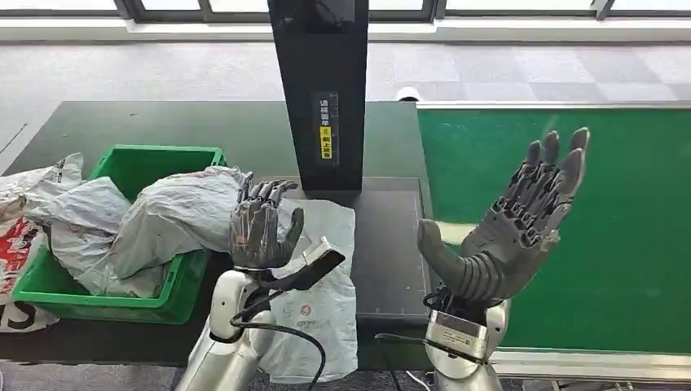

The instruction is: Moved the parcel from conveyor to table for the left to box.

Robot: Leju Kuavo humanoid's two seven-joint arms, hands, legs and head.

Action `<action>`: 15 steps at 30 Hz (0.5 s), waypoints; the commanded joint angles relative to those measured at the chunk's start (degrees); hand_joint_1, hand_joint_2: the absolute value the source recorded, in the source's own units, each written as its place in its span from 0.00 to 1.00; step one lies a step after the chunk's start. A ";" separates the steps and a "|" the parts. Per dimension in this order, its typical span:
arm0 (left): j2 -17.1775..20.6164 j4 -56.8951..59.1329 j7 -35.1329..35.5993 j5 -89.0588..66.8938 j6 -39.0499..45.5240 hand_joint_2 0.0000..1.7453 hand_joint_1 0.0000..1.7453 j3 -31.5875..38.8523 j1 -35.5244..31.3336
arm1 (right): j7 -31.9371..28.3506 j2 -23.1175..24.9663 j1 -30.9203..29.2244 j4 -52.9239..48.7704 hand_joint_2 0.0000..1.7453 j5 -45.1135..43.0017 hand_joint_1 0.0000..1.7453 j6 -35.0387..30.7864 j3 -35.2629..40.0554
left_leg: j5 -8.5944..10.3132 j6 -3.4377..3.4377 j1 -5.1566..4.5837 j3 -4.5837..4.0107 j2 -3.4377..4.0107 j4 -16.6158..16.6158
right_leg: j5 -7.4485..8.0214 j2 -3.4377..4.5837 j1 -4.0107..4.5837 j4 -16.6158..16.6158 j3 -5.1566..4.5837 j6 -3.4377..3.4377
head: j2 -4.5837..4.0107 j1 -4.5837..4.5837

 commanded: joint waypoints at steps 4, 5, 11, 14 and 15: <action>0.00 33.65 -0.58 4.58 -9.71 1.00 0.00 -6.83 -8.82 | 0.02 1.14 0.10 4.37 1.00 -0.68 0.00 0.09 -0.39 | 0.05 0.02 -0.03 0.16 -0.11 -0.13 | -0.01 -0.15 -0.02 -0.12 0.18 -0.02 | 0.00 0.02; 0.00 34.51 0.38 4.50 -9.76 1.00 0.00 -7.73 -9.04 | 0.02 1.14 -0.05 4.54 1.00 -0.84 0.00 0.09 -0.44 | 0.05 0.02 -0.02 0.09 -0.10 -0.10 | 0.01 -0.13 -0.01 -0.10 0.11 -0.02 | 0.00 0.00; 0.00 36.77 2.09 5.47 -10.95 1.00 0.00 -9.76 -10.14 | 0.02 1.14 -0.21 4.65 1.00 -0.72 0.00 0.09 -0.79 | 0.05 0.02 -0.01 0.08 -0.01 -0.15 | 0.04 -0.07 0.00 -0.15 0.08 -0.04 | 0.00 0.00; 0.00 36.77 2.09 5.47 -10.95 1.00 0.00 -9.76 -10.14 | 0.02 1.14 -0.21 4.65 1.00 -0.72 0.00 0.09 -0.79 | 0.03 0.02 -0.01 0.11 0.05 -0.14 | 0.06 0.02 -0.01 -0.14 0.12 -0.02 | 0.00 0.00; 0.00 36.77 2.09 5.47 -10.95 1.00 0.00 -9.76 -10.14 | 0.02 1.14 -0.21 4.65 1.00 -0.72 0.00 0.09 -0.79 | 0.07 0.03 -0.02 0.12 0.09 -0.19 | 0.10 0.05 -0.01 -0.18 0.11 -0.03 | 0.00 0.00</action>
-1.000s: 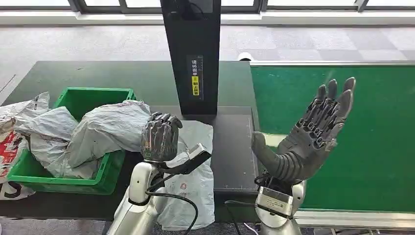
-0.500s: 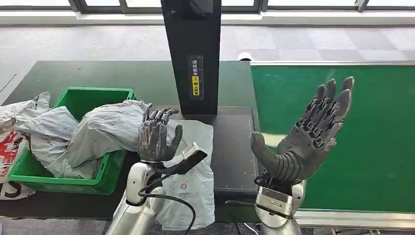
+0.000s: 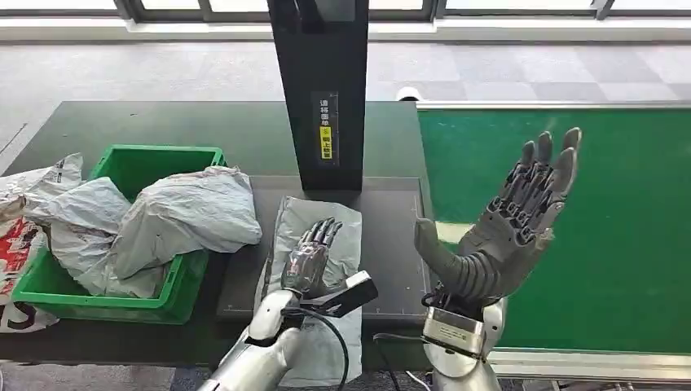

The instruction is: Moved the parcel from conveyor to table for the left to box.

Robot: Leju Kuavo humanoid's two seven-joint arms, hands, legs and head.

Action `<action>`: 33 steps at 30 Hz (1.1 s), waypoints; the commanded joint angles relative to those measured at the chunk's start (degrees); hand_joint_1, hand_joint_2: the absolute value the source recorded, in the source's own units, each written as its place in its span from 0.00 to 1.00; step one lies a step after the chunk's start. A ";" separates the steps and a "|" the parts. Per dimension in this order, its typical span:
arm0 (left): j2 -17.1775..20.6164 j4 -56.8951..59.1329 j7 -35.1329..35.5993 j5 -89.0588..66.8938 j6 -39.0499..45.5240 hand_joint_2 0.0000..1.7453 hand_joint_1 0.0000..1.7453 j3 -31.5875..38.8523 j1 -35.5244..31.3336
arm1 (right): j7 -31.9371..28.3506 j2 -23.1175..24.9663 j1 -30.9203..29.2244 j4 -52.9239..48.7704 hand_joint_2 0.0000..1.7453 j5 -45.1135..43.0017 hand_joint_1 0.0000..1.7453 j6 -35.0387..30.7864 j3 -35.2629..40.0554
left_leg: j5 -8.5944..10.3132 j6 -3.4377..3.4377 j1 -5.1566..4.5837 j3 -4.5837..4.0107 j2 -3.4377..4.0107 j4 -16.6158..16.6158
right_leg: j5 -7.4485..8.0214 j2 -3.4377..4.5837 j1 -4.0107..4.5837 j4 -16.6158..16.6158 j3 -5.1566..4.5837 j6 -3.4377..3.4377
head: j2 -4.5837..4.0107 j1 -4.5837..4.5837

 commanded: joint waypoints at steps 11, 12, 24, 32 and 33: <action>1.77 12.82 7.28 -4.94 -4.07 1.00 0.00 -6.93 -4.36 | 0.02 1.12 0.20 3.08 1.00 -0.65 0.00 0.09 -1.12 | 0.07 0.07 0.00 0.21 0.05 -0.14 | 0.08 0.00 -0.05 -0.13 0.24 0.01 | 0.00 0.00; 1.73 13.06 6.95 -4.65 -4.43 1.00 0.00 -6.72 -4.42 | 0.02 1.12 0.36 3.01 1.00 -0.13 0.00 0.09 -1.14 | 0.11 0.07 0.01 0.23 0.07 -0.20 | 0.12 0.01 -0.04 -0.20 0.24 -0.01 | 0.00 0.00; 1.73 13.34 7.76 -5.31 -4.93 1.00 1.00 -6.97 -4.47 | 0.02 1.12 0.88 2.84 1.00 0.03 0.00 0.09 -1.31 | 0.03 0.21 0.02 -0.02 0.11 -0.26 | 0.07 0.00 -0.08 -0.28 0.49 0.07 | 0.00 0.00; 1.73 14.15 9.44 -6.19 -7.16 1.00 1.00 -7.01 -4.59 | 0.02 1.12 1.20 3.20 1.00 0.13 0.00 0.09 -0.95 | -0.03 0.17 0.00 0.63 0.07 -0.20 | -0.03 0.01 -0.08 -0.19 0.62 0.08 | 0.00 0.00; 1.73 14.08 9.70 -6.39 -7.23 1.00 1.00 -6.96 -4.48 | 0.02 1.12 1.18 3.18 1.00 0.32 0.00 0.09 -1.00 | 0.02 0.17 0.02 0.61 0.11 -0.30 | 0.04 0.04 -0.06 -0.30 0.59 0.06 | 0.00 0.00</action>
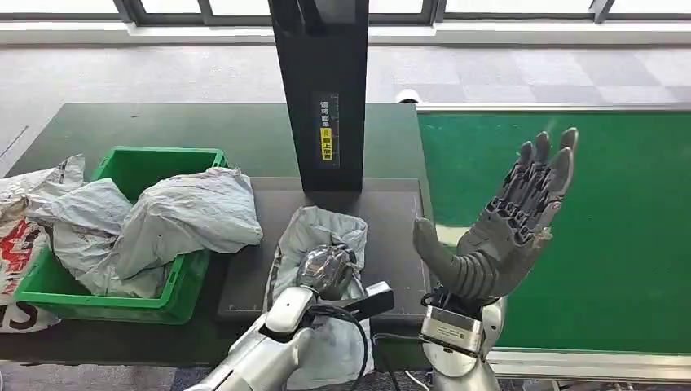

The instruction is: Moved the parcel from conveyor to table for the left to box.

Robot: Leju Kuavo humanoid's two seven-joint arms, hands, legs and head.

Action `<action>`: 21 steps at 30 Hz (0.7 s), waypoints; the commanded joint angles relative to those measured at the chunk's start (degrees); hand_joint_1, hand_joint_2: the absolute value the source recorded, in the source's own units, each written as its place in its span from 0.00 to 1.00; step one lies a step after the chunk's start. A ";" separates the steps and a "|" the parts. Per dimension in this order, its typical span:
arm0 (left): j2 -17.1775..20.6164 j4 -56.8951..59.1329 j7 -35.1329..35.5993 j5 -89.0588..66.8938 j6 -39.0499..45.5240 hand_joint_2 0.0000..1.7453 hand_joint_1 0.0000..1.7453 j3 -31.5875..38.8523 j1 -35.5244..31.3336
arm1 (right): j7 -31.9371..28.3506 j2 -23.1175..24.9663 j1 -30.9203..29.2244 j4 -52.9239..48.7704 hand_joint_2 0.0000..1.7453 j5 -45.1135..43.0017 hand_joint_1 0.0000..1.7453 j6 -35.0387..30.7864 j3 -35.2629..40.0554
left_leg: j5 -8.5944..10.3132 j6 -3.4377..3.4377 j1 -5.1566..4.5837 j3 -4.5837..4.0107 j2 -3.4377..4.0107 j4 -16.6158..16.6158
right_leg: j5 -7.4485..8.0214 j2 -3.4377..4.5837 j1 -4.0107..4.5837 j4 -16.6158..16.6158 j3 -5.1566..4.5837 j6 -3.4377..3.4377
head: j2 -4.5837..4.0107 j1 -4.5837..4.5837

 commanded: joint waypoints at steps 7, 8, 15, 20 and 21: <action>2.46 5.33 2.38 -1.27 -3.72 1.00 1.00 -2.05 0.76 | 0.02 1.12 1.21 3.24 1.00 -0.12 0.00 0.09 -1.09 | 0.00 0.03 0.02 -0.31 0.21 -0.22 | 0.11 0.16 0.02 -0.21 0.07 -0.05 | 0.00 0.00; 2.75 4.84 4.25 -2.77 -1.46 1.00 1.00 -2.27 1.02 | 0.02 1.12 1.30 3.63 1.00 -0.02 0.00 0.09 -1.26 | -0.08 0.05 0.02 -0.32 0.19 -0.17 | 0.01 0.11 0.02 -0.16 0.13 -0.03 | 0.00 0.00; 5.20 -36.38 0.63 -11.85 13.97 1.00 1.00 3.26 12.25 | 0.02 1.12 1.59 3.48 1.00 0.43 0.00 0.09 -1.55 | -0.06 0.02 0.02 -0.34 0.29 -0.17 | 0.04 0.21 0.03 -0.15 0.04 -0.06 | 0.00 0.02; 10.62 -63.12 -0.25 -12.15 13.97 1.00 1.00 4.30 14.85 | 0.02 1.12 1.49 3.52 1.00 -0.15 0.00 0.09 -2.01 | 0.11 -0.09 0.05 -0.48 0.26 -0.02 | 0.15 0.22 0.08 -0.01 -0.60 -0.12 | 0.00 0.02; 10.62 -63.12 -0.25 -12.15 13.97 1.00 1.00 4.30 14.85 | 0.02 1.12 1.49 3.52 1.00 -0.15 0.00 0.09 -2.01 | 0.10 -0.11 0.08 -0.53 0.27 -0.02 | 0.15 0.25 0.12 -0.01 -0.63 -0.13 | 0.00 0.02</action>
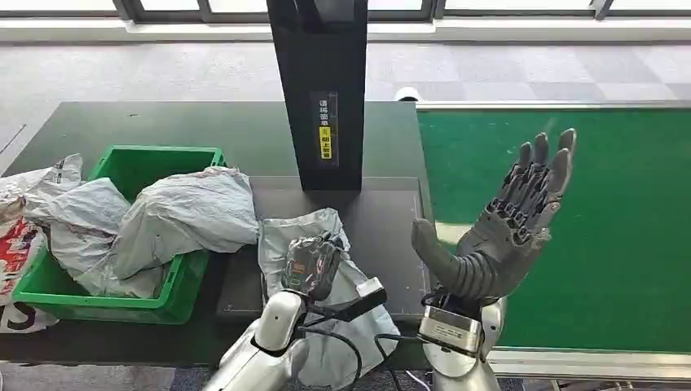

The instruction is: Moved the parcel from conveyor to table for the left to box.

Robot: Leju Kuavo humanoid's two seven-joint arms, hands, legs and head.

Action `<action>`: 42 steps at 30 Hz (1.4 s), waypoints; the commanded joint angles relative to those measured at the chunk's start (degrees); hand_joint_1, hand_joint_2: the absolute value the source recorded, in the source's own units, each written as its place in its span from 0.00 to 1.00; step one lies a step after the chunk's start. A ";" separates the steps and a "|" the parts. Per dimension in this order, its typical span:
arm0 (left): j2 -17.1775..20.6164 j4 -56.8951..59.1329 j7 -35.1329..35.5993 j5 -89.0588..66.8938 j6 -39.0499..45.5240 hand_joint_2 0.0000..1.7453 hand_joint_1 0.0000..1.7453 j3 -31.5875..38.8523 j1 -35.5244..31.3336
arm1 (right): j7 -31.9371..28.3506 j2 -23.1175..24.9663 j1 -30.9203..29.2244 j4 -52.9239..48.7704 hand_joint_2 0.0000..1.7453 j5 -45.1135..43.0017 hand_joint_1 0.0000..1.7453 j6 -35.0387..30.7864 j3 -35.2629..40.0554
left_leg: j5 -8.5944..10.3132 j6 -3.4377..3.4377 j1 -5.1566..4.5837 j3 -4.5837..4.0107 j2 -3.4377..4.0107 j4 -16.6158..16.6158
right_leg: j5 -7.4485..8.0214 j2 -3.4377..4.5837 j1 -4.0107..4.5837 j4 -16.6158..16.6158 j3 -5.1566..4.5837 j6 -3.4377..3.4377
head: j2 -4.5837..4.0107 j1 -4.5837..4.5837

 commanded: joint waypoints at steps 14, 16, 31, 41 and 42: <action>8.55 -42.51 -1.72 -0.87 -0.20 1.00 1.00 3.95 6.48 | 0.02 1.14 1.25 3.32 1.00 -0.72 0.00 0.09 -1.82 | 0.04 -0.03 0.05 0.07 0.14 -0.26 | 0.08 0.08 0.04 -0.25 0.00 -0.09 | 0.00 -0.02; 8.55 -42.51 -1.72 -0.87 -0.20 1.00 1.00 3.95 6.48 | 0.02 1.14 1.25 3.32 1.00 -0.72 0.00 0.09 -1.82 | -0.04 -0.03 0.01 0.04 0.09 -0.09 | -0.02 0.05 -0.01 -0.06 -0.02 -0.05 | 0.00 -0.02; 8.55 -42.51 -1.72 -0.87 -0.20 1.00 1.00 3.95 6.48 | 0.02 1.14 1.25 3.32 1.00 -0.72 0.00 0.09 -1.82 | 0.02 -0.03 0.02 0.07 0.11 -0.22 | 0.05 0.06 0.03 -0.19 0.01 -0.08 | 0.00 -0.02; 8.55 -42.51 -1.72 -0.87 -0.20 1.00 1.00 3.95 6.48 | 0.02 1.14 1.25 3.32 1.00 -0.72 0.00 0.09 -1.82 | 0.00 -0.03 0.02 0.07 0.10 -0.19 | 0.02 0.05 0.02 -0.16 0.01 -0.07 | 0.00 -0.02; 8.55 -42.51 -1.72 -0.87 -0.20 1.00 1.00 3.95 6.48 | 0.02 1.14 1.25 3.32 1.00 -0.72 0.00 0.09 -1.82 | 0.01 -0.03 0.02 0.08 0.10 -0.21 | 0.03 0.05 0.02 -0.18 0.01 -0.08 | 0.00 -0.02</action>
